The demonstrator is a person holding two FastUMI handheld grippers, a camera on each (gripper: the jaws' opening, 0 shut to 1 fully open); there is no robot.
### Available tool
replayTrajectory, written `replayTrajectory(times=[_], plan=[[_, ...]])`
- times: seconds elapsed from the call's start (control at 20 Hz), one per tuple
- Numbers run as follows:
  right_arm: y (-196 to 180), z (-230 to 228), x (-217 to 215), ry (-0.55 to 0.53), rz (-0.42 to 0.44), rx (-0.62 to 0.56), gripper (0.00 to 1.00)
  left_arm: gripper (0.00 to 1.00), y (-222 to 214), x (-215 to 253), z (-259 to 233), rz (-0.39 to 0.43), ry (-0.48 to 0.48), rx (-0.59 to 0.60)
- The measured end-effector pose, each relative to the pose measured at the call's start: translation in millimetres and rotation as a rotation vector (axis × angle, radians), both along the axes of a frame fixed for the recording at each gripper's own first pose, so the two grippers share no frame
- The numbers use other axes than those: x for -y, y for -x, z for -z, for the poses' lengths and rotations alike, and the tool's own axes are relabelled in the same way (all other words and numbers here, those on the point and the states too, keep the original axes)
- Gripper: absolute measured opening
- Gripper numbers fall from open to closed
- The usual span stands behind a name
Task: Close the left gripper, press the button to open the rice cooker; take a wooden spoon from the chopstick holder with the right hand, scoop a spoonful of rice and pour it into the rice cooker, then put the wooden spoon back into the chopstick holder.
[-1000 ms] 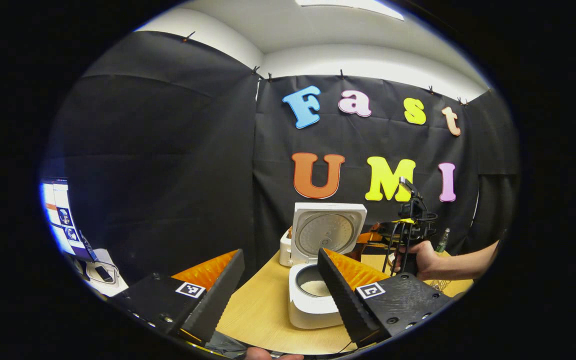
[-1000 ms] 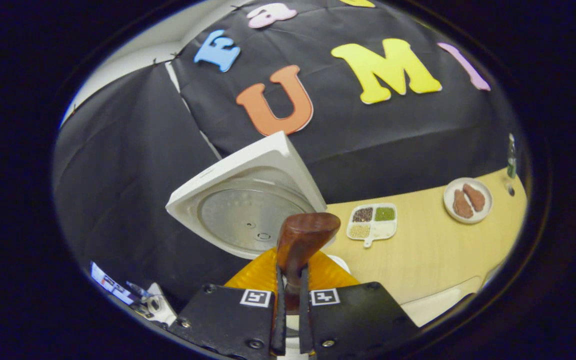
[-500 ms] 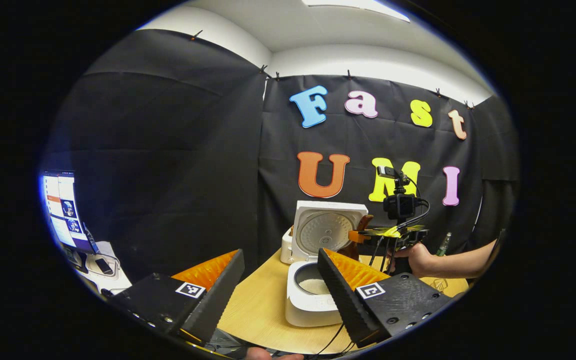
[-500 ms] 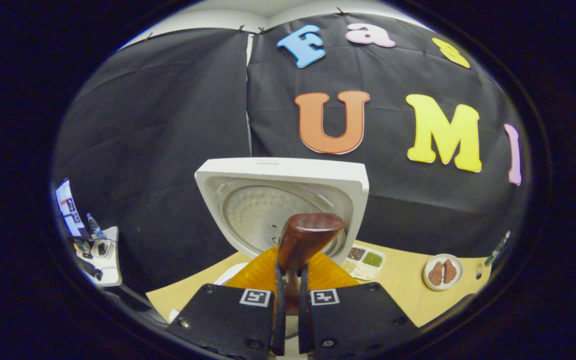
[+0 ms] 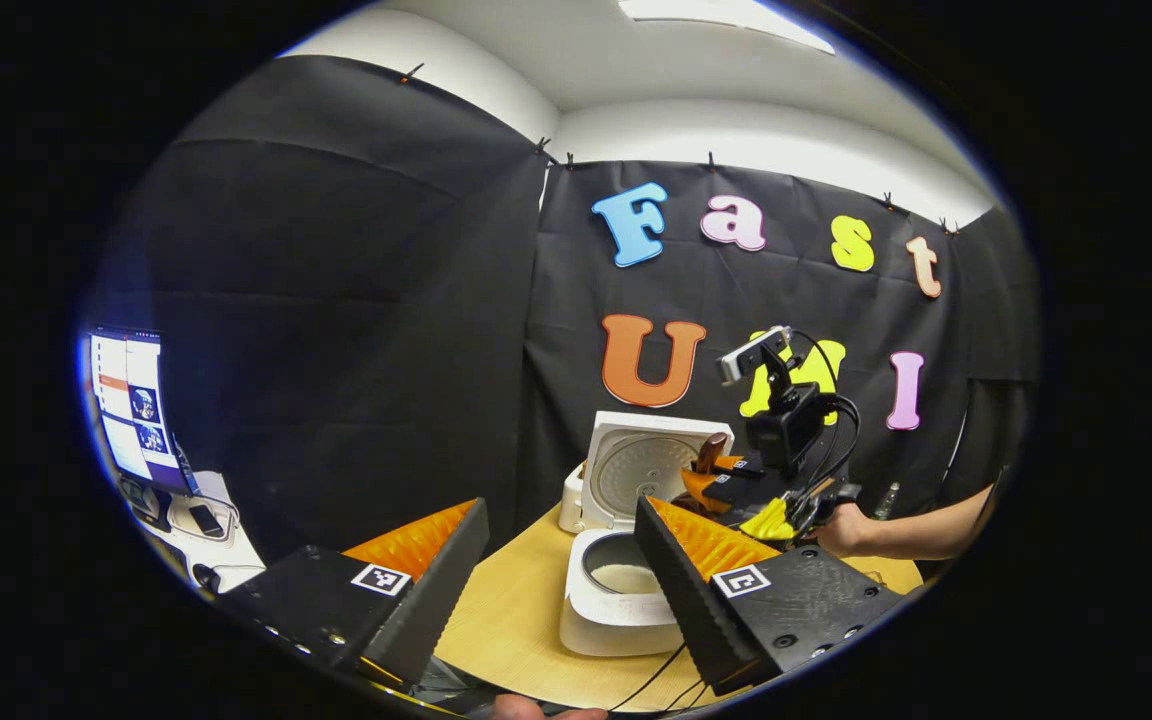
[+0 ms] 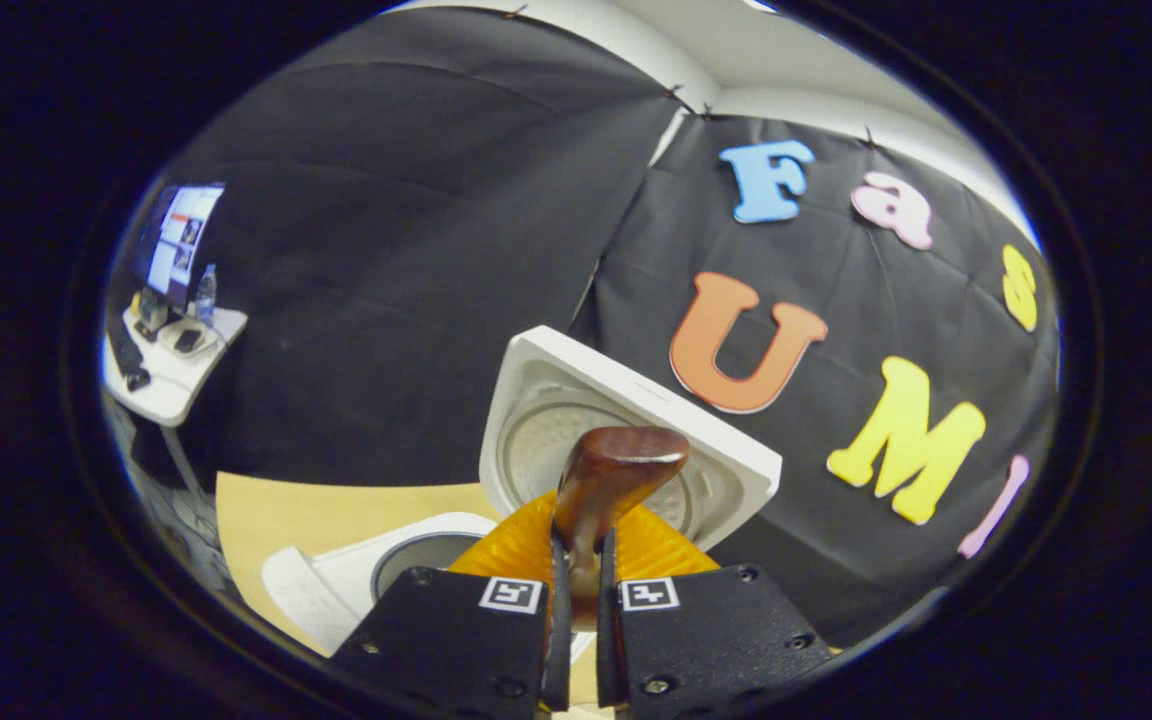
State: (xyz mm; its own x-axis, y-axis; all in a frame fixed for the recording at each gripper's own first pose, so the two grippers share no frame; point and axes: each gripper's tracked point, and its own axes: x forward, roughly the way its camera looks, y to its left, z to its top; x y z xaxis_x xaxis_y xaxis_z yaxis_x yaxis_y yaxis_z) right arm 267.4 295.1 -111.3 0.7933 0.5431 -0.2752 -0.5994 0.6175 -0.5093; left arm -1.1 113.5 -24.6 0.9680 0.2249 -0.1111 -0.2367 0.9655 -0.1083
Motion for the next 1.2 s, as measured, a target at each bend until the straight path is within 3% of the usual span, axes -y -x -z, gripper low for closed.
replayTrajectory(times=[0.2, 0.55, 0.75, 1.0, 1.2], plan=[[11, 2, 2, -0.054, 0.006, -0.035, 0.15, 0.94, 5, 11, -3, 0.035, -0.003, 0.015], [30, -51, 46, -0.368, 0.103, -0.191, 0.15, 0.94, -13, 40, -4, 0.169, -0.037, 0.022], [44, -78, 112, -0.588, 0.199, -0.316, 0.16, 0.94, -34, 60, -2, 0.213, -0.021, 0.022], [51, -89, 222, -0.774, 0.359, -0.391, 0.15, 0.94, -61, 75, 1, 0.225, -0.027, 0.002], [52, -72, 317, -0.886, 0.516, -0.437, 0.15, 0.94, -82, 86, 12, 0.213, -0.030, -0.025]])
